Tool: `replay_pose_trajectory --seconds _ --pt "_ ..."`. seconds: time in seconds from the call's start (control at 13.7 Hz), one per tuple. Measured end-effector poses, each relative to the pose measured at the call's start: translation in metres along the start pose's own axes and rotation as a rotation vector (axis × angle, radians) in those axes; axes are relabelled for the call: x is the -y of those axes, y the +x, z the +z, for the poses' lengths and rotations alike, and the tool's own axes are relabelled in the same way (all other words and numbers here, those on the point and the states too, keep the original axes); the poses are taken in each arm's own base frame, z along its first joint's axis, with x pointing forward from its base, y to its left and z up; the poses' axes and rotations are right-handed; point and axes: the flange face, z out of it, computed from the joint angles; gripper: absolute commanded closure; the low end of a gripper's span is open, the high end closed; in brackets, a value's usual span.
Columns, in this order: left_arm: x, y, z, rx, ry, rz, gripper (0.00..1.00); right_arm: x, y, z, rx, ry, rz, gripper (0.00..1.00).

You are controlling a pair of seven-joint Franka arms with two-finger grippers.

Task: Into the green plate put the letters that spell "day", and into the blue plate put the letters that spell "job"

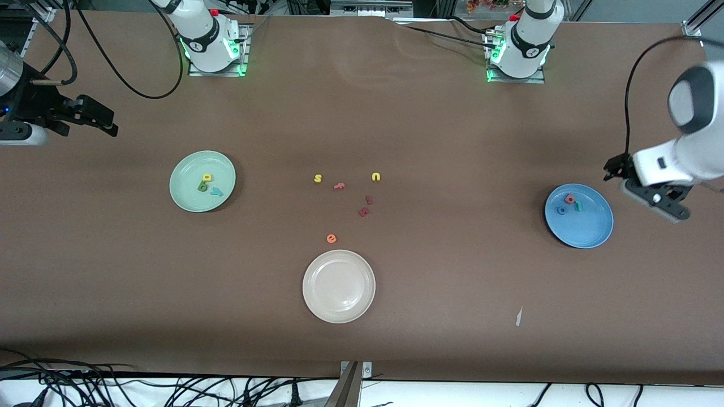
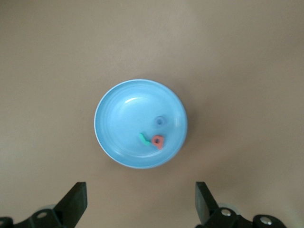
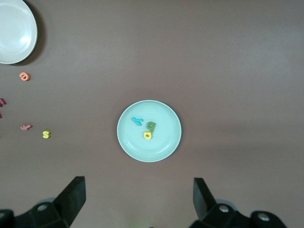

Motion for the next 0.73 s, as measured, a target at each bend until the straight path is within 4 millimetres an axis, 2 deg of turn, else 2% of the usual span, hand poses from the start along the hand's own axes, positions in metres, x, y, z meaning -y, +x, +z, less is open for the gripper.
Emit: replay_pose_trajectory --seconds 0.22,0.36,0.51,0.73 --pt "-0.072 -0.013 -0.083 -0.012 0.017 -0.184 0.0 0.0 0.0 0.0 0.0 0.0 0.0 0.0" --pt "-0.104 -0.017 -0.121 -0.018 0.028 -0.265 0.0 0.0 0.0 0.0 0.0 0.0 0.0 0.0" --pt "-0.111 -0.019 -0.139 -0.025 -0.014 -0.322 0.0 0.0 0.0 0.0 0.0 0.0 0.0 0.0" --pt "-0.101 -0.015 -0.148 -0.027 -0.052 -0.345 0.0 0.0 0.0 0.0 0.0 0.0 0.0 0.0"
